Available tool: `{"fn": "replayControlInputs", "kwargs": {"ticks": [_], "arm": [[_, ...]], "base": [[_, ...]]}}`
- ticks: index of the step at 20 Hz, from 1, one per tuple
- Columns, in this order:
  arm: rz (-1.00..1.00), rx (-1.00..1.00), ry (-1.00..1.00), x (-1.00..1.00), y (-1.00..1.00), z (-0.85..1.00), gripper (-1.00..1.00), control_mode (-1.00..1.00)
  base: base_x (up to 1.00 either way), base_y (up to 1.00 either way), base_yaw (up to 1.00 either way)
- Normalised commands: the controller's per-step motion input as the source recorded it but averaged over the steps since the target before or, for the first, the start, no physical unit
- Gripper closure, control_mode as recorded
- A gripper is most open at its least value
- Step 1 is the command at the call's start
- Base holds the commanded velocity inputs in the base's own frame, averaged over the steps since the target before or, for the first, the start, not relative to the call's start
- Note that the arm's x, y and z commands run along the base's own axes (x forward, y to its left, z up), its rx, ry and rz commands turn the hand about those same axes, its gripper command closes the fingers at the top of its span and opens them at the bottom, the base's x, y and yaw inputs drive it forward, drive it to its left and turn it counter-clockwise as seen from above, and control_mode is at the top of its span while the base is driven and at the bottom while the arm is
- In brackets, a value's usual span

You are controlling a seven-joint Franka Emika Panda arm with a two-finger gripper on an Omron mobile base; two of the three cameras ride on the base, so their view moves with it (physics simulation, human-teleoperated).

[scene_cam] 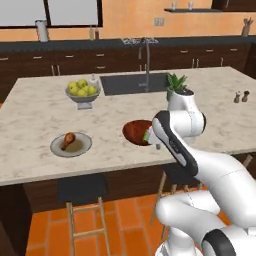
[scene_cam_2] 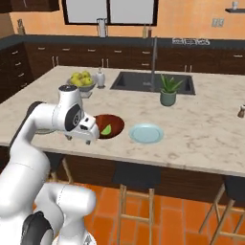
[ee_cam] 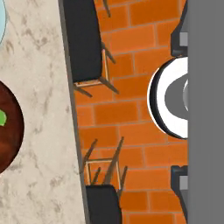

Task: Pick the chicken drumstick and lemon wedge from their plates and place them in the bowl. Then put the bowl in the fridge.

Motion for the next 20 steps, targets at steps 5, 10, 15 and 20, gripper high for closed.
{"fn": "replayControlInputs", "kwargs": {"ticks": [5, 10, 15, 20], "arm": [[0.00, 0.00, 0.00, 0.00, 0.00, 0.00, -1.00, 1.00], [0.00, 0.00, 0.00, 0.00, 0.00, 0.00, -1.00, 1.00], [0.00, 0.00, 0.00, 0.00, 0.00, 0.00, -1.00, 1.00], [0.00, 0.00, 0.00, 0.00, 0.00, 0.00, -1.00, 1.00]], "base": [[-0.06, 0.94, -0.03], [0.35, 0.37, 0.00], [1.00, 0.19, 0.00], [0.77, 0.56, 0.00]]}}
